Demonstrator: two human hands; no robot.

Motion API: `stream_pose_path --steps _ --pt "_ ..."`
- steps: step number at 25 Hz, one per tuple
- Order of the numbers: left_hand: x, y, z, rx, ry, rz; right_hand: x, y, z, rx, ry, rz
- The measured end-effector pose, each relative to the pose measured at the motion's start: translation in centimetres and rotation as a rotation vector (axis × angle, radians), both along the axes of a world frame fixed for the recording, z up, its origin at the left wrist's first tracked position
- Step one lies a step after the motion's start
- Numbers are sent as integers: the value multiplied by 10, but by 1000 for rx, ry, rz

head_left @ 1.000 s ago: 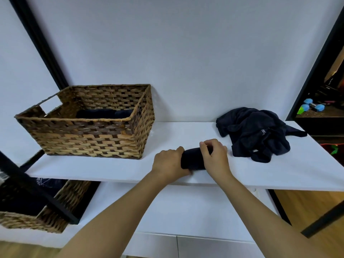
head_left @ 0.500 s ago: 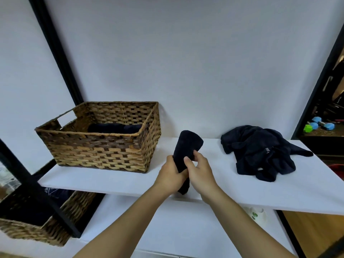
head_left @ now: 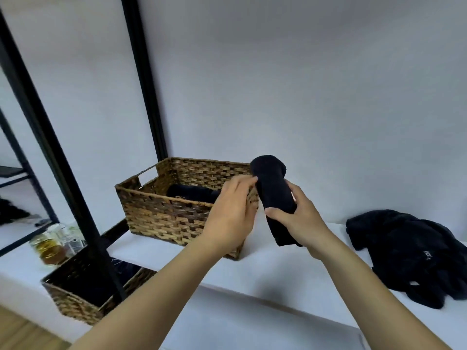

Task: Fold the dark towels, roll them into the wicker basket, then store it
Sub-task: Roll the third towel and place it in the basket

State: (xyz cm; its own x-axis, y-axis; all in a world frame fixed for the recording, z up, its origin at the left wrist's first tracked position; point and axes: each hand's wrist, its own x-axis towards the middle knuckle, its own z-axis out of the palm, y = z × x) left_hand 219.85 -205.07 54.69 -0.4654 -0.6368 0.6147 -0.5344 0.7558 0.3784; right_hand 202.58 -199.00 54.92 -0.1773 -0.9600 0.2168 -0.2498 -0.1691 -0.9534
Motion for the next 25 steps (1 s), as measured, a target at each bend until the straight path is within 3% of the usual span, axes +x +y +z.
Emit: stream_pose_path --steps 3,6,9,13,20,25 --pt "35 -26 36 -429 -371 3 13 -19 26 -11 298 115" --pt "70 -68 64 -487 -609 52 39 -47 47 -72 721 141" --pt "101 -107 78 -357 -617 141 69 -82 66 -179 1064 10" --pt "149 -160 78 -252 -676 273 102 -144 65 -53 1202 -82" --pt "175 -254 45 474 -951 191 150 -262 25 494 1239 338" --pt "171 -322 24 596 -1224 200 180 -339 -2 702 1286 486"
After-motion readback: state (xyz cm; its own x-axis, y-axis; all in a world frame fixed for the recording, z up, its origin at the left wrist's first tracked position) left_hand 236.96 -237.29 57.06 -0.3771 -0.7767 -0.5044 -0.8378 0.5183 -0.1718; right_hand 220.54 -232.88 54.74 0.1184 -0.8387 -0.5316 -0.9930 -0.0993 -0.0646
